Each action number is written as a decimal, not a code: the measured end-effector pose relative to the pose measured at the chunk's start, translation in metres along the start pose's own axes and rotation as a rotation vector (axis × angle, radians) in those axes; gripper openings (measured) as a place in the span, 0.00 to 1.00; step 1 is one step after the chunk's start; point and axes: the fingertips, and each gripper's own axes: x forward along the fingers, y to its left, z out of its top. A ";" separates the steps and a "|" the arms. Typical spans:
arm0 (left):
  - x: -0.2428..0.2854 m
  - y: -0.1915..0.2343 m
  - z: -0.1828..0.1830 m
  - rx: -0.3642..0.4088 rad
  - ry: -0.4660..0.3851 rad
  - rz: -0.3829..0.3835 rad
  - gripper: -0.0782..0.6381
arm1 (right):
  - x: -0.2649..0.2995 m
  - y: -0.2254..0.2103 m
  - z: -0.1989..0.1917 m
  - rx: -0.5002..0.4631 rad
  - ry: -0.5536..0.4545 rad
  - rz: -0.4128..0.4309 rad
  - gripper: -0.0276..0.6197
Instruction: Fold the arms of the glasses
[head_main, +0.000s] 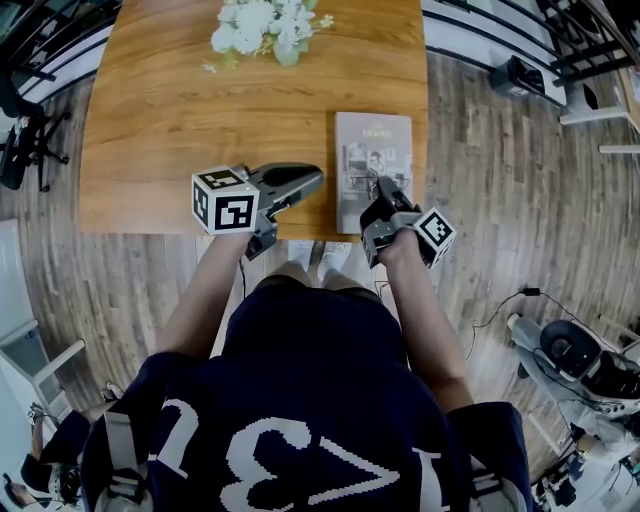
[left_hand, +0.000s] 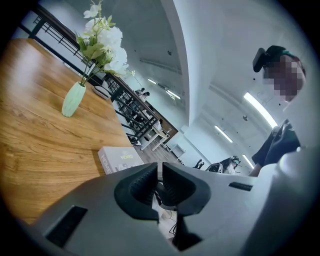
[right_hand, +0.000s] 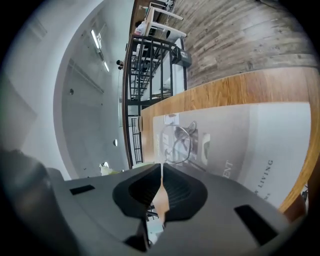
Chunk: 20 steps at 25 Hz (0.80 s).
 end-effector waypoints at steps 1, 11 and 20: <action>-0.001 0.001 0.000 -0.001 -0.001 0.003 0.17 | 0.002 0.000 0.000 -0.001 0.002 -0.001 0.09; -0.007 -0.008 0.039 0.087 -0.116 0.035 0.16 | -0.006 0.083 0.008 -0.451 0.036 0.137 0.09; -0.031 -0.045 0.127 0.502 -0.342 0.319 0.14 | -0.054 0.221 0.011 -1.172 -0.124 0.276 0.08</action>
